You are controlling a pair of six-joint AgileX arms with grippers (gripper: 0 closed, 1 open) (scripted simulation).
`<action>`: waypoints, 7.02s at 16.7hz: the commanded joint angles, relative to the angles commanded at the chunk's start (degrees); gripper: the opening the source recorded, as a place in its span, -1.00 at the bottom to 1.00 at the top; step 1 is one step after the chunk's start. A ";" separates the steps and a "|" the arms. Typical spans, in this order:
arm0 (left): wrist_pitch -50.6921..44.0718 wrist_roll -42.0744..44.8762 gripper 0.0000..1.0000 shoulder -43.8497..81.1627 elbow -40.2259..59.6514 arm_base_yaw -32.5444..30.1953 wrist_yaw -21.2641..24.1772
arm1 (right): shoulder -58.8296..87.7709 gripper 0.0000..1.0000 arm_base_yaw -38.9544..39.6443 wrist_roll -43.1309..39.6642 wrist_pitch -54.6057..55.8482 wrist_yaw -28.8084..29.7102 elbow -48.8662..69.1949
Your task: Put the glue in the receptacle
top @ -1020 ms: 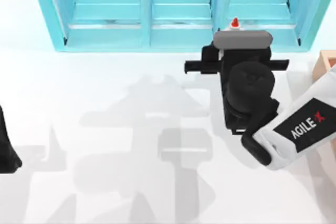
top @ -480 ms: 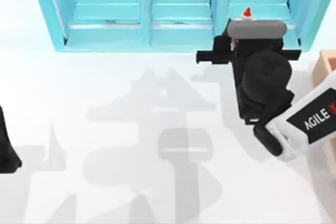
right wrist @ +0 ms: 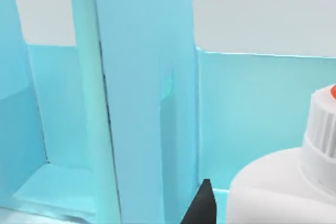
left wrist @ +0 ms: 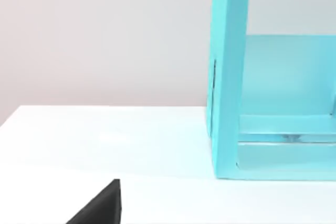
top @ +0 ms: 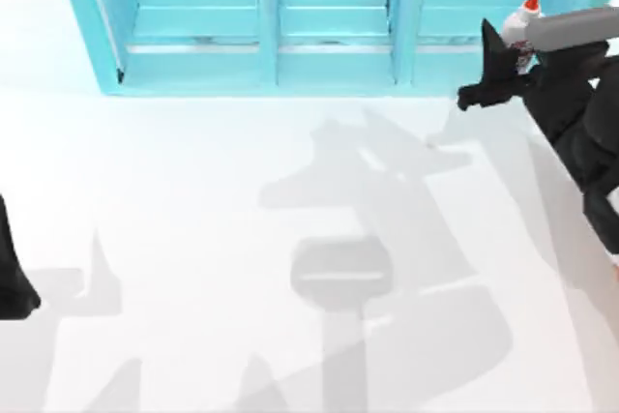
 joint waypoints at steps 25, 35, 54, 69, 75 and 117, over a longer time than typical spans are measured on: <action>0.00 0.00 1.00 0.00 0.00 0.00 0.00 | -0.75 -1.00 -71.28 -8.11 4.36 -99.04 -11.54; 0.00 0.00 1.00 0.00 0.00 0.00 0.00 | -6.62 -1.00 -68.81 -11.30 -7.90 -87.08 -5.10; 0.00 0.00 1.00 0.00 0.00 0.00 0.00 | -68.40 -1.00 -42.09 38.36 -40.15 -53.75 -18.61; 0.00 0.00 1.00 0.00 0.00 0.00 0.00 | -76.49 -1.00 -34.40 156.12 -50.39 -48.08 -25.50; 0.00 0.00 1.00 0.00 0.00 0.00 0.00 | -59.21 -1.00 -38.91 210.65 -44.16 -61.16 -22.40; 0.00 0.00 1.00 0.00 0.00 0.00 0.00 | -1.94 0.96 -59.71 332.75 -15.93 -87.83 -11.72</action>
